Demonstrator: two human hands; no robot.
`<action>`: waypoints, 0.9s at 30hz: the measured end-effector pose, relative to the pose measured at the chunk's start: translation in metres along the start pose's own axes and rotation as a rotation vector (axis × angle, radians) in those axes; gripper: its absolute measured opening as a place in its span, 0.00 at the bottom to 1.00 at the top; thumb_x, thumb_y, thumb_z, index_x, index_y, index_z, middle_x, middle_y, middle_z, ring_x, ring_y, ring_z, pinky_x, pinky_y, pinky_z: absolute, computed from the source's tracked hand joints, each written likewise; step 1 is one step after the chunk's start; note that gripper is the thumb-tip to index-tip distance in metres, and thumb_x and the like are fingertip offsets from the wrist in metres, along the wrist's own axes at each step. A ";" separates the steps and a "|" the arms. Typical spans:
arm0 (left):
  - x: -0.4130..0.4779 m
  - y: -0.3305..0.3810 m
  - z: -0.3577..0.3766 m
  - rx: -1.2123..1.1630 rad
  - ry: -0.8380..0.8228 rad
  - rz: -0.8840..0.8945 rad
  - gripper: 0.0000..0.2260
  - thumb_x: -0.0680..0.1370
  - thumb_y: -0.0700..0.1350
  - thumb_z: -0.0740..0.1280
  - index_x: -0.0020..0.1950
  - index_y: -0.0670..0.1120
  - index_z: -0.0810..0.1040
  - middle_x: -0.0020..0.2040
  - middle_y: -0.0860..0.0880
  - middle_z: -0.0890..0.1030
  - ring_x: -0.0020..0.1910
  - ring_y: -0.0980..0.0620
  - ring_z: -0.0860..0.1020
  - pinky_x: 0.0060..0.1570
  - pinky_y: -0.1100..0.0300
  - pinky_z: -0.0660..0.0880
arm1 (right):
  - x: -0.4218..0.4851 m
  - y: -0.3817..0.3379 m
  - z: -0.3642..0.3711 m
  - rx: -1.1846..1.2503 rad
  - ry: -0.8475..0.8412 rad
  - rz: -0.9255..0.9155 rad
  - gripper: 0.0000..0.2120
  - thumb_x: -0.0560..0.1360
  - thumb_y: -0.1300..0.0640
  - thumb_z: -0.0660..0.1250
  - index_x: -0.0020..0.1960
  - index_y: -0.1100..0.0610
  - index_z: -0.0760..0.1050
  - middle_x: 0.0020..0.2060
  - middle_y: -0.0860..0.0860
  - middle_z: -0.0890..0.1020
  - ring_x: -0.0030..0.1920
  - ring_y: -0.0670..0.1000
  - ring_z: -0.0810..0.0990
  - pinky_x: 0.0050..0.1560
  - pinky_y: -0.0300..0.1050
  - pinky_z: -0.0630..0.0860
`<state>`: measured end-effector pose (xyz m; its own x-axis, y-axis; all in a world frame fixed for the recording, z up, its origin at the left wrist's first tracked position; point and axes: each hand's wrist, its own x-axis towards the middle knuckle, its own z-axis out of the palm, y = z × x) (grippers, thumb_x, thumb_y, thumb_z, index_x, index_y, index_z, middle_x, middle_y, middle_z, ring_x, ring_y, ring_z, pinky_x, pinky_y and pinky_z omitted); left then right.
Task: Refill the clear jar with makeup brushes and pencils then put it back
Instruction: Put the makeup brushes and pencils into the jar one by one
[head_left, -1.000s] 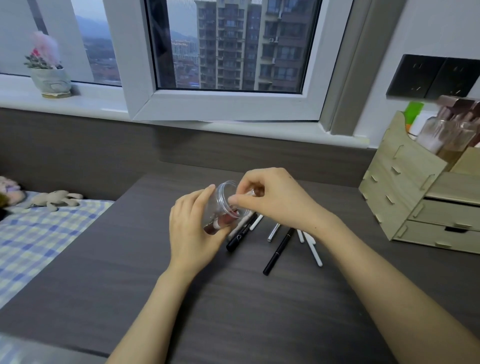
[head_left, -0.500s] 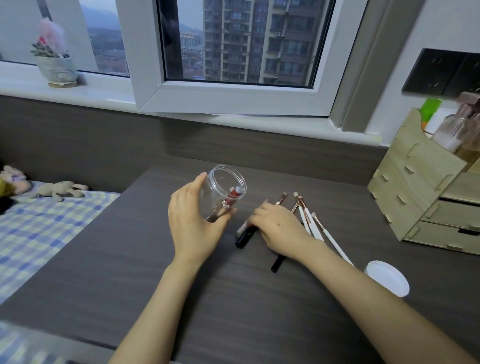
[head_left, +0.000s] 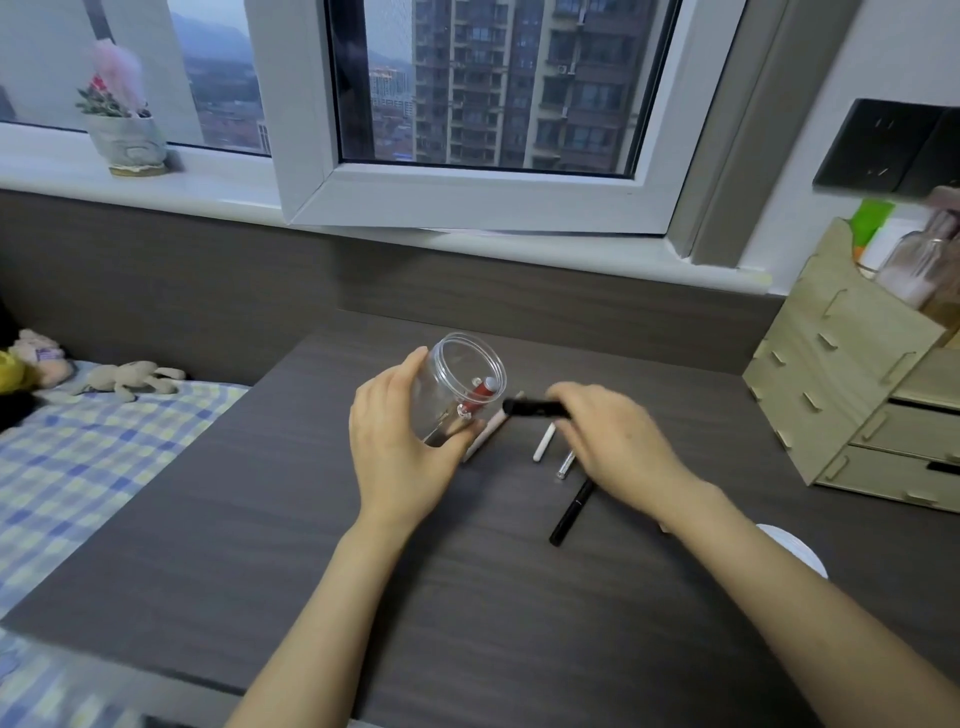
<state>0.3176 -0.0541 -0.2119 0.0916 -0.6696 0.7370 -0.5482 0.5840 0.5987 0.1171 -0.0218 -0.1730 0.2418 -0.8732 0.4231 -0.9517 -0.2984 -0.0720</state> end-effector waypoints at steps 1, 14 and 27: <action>0.000 0.001 0.000 -0.003 -0.001 -0.001 0.34 0.63 0.53 0.75 0.66 0.48 0.68 0.59 0.47 0.78 0.57 0.46 0.73 0.58 0.49 0.71 | -0.004 0.001 -0.012 0.054 0.116 0.061 0.11 0.74 0.58 0.62 0.56 0.54 0.75 0.45 0.53 0.82 0.47 0.57 0.79 0.45 0.48 0.73; -0.004 0.000 0.004 0.091 -0.099 0.164 0.31 0.65 0.54 0.72 0.66 0.49 0.67 0.56 0.45 0.79 0.54 0.45 0.75 0.55 0.55 0.67 | 0.018 -0.052 -0.055 0.385 -0.174 -0.005 0.11 0.75 0.62 0.61 0.55 0.54 0.75 0.47 0.50 0.79 0.45 0.45 0.76 0.50 0.41 0.72; 0.003 0.000 -0.001 -0.060 -0.044 -0.110 0.35 0.62 0.51 0.79 0.66 0.49 0.71 0.60 0.55 0.76 0.59 0.52 0.72 0.59 0.59 0.68 | -0.038 0.034 0.003 0.048 -0.192 0.010 0.08 0.71 0.66 0.66 0.47 0.58 0.80 0.42 0.53 0.83 0.45 0.56 0.80 0.51 0.51 0.77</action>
<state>0.3186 -0.0550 -0.2093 0.1110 -0.7499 0.6522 -0.4863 0.5313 0.6937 0.0762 0.0005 -0.1946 0.2679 -0.9324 0.2427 -0.9455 -0.3028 -0.1199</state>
